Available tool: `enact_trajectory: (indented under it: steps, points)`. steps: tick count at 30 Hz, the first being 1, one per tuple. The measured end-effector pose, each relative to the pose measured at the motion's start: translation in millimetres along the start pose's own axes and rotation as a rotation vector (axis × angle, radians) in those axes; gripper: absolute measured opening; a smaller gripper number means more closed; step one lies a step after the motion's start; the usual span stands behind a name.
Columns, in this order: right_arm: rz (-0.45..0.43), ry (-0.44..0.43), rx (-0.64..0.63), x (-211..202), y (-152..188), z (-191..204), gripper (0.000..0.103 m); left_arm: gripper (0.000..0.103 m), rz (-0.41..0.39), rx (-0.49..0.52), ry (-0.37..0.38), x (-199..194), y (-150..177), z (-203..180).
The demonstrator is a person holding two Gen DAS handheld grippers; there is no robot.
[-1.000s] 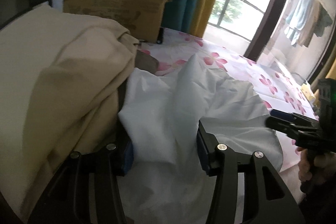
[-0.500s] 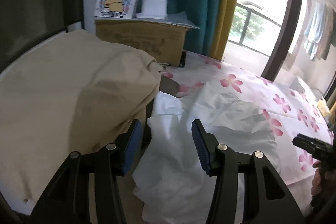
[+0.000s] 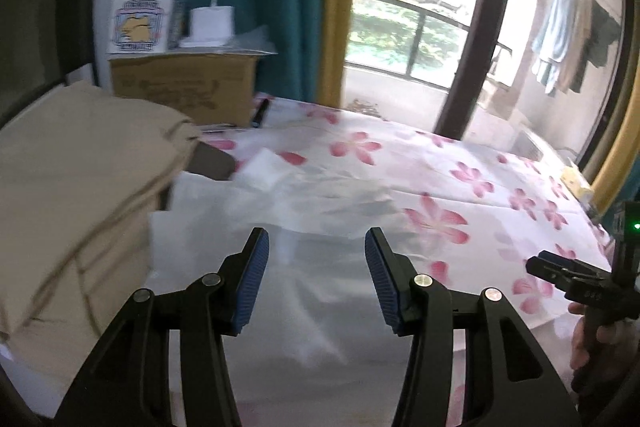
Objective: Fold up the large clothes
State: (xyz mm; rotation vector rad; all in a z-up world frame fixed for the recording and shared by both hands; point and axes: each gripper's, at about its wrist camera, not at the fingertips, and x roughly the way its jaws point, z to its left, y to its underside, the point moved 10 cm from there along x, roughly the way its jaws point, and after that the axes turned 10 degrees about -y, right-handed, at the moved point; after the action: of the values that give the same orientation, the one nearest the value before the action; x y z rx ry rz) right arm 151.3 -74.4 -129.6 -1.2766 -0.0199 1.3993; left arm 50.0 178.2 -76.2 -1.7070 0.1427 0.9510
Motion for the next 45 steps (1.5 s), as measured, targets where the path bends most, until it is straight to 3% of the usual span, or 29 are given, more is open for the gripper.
enact_trajectory:
  steps: [12,21,29,32,36,45]
  points:
    - [-0.050,0.086,0.097,-49.4,20.5,-57.8,0.077,0.053,0.029,0.088,0.151,-9.8,19.8,-84.3]
    - [-0.081,0.129,0.123,-79.6,27.4,-81.8,0.077,0.053,-0.009,0.168,0.191,-25.3,20.6,-134.3]
    - [-0.105,0.195,0.112,-114.8,28.2,-96.5,0.077,0.054,-0.094,0.226,0.192,-49.0,6.3,-165.7]
    - [-0.127,0.212,0.106,-131.4,24.8,-99.5,0.079,0.068,-0.129,0.225,0.184,-58.7,-2.5,-170.4]
    - [-0.171,0.249,0.096,-155.2,17.5,-102.3,0.091,0.078,-0.155,0.235,0.146,-67.9,-11.2,-172.8]
    - [-0.265,0.330,0.034,-204.3,-1.2,-89.5,0.092,0.080,-0.239,0.194,0.130,-93.8,-24.4,-163.3]
